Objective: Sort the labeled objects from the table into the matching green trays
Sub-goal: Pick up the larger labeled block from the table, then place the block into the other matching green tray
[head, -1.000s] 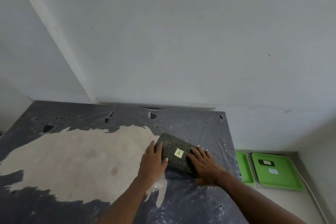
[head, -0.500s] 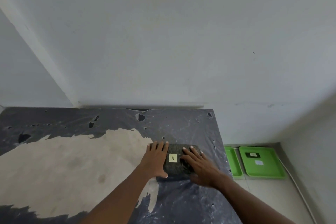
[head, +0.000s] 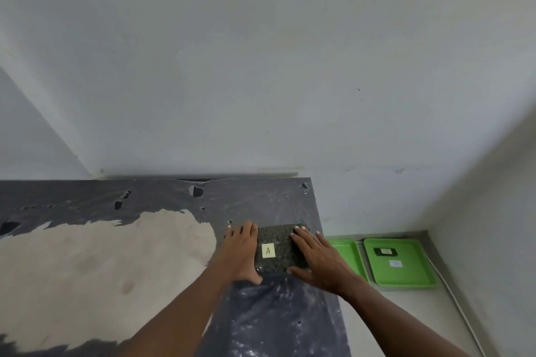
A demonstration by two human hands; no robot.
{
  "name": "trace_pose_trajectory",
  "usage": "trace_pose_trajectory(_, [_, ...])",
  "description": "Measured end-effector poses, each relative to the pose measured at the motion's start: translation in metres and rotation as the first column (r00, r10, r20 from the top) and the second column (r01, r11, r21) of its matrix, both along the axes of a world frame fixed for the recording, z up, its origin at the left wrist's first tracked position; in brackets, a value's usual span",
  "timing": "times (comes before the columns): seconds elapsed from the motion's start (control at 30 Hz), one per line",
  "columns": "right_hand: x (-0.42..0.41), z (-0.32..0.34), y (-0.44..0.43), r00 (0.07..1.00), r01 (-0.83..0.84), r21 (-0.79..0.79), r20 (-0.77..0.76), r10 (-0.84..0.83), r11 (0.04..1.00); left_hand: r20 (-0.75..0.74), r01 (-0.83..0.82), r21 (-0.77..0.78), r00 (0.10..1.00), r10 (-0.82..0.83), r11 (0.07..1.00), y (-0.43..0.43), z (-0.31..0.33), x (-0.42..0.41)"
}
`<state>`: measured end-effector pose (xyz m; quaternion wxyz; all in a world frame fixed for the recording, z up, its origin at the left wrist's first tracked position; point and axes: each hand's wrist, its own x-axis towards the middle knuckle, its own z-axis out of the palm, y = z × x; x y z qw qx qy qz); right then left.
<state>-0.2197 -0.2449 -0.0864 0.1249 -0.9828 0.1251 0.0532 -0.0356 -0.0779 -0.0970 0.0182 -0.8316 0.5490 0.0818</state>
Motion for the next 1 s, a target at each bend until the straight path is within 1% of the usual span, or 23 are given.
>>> trace_pose_trajectory(0.1, [-0.038, 0.009, -0.032, 0.999, -0.011, -0.040, 0.041, 0.013, 0.999, -0.001, -0.007, -0.009, 1.000, 0.007, 1.000, -0.030, 0.009, -0.038])
trace_pose_trajectory(0.2, [-0.085, 0.015, -0.070, 0.999, -0.008, -0.072, 0.050, 0.012, 0.997, 0.022, 0.007, -0.037, 1.000, -0.006, 0.999, -0.062, 0.014, -0.083])
trace_pose_trajectory(0.37, [-0.169, 0.024, -0.129, 0.999, 0.037, -0.077, 0.039, -0.034, 0.996, 0.070, 0.036, -0.073, 0.997, -0.031, 0.997, -0.113, 0.016, -0.163])
trace_pose_trajectory(0.53, [-0.230, 0.026, -0.173, 0.994, 0.106, -0.059, 0.032, -0.104, 0.993, 0.104, 0.035, -0.042, 0.994, -0.030, 0.998, -0.157, 0.021, -0.222])
trace_pose_trajectory(0.7, [-0.259, 0.017, -0.208, 0.984, 0.179, -0.048, 0.025, -0.178, 0.983, 0.068, 0.028, 0.008, 0.997, -0.029, 1.000, -0.194, 0.016, -0.241])
trace_pose_trajectory(0.87, [-0.269, -0.005, -0.247, 0.977, 0.208, -0.036, -0.040, -0.209, 0.978, 0.024, 0.057, 0.020, 0.998, -0.057, 0.998, -0.233, -0.001, -0.238])
trace_pose_trajectory(1.0, [-0.267, -0.025, -0.284, 0.972, 0.213, -0.019, -0.096, -0.214, 0.977, -0.006, 0.019, 0.048, 1.000, -0.019, 0.999, -0.272, -0.019, -0.231])
